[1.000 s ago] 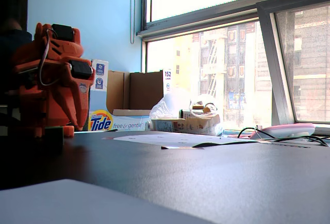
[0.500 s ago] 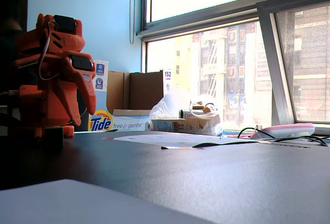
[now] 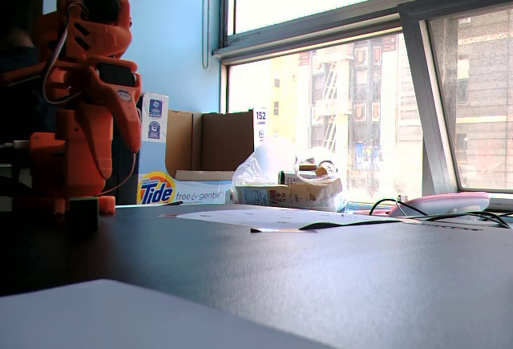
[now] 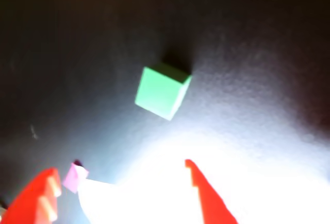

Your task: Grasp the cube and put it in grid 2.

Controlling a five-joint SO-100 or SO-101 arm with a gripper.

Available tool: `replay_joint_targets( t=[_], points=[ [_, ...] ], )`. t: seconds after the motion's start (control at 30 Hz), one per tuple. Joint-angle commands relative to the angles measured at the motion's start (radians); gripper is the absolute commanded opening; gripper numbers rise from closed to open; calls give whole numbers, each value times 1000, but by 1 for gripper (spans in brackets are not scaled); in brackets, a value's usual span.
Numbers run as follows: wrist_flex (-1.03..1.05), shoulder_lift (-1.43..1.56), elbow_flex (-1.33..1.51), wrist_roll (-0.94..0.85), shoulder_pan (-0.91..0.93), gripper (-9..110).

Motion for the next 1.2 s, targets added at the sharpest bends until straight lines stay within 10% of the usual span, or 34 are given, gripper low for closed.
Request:
replay_joint_targets(
  t=[0.0, 0.97, 1.17],
  points=[
    [25, -97, -120, 5, 46, 39],
    [-57, -623, -276, 37, 189, 43],
    [-95, -650, -295, -12, 195, 20]
  ],
)
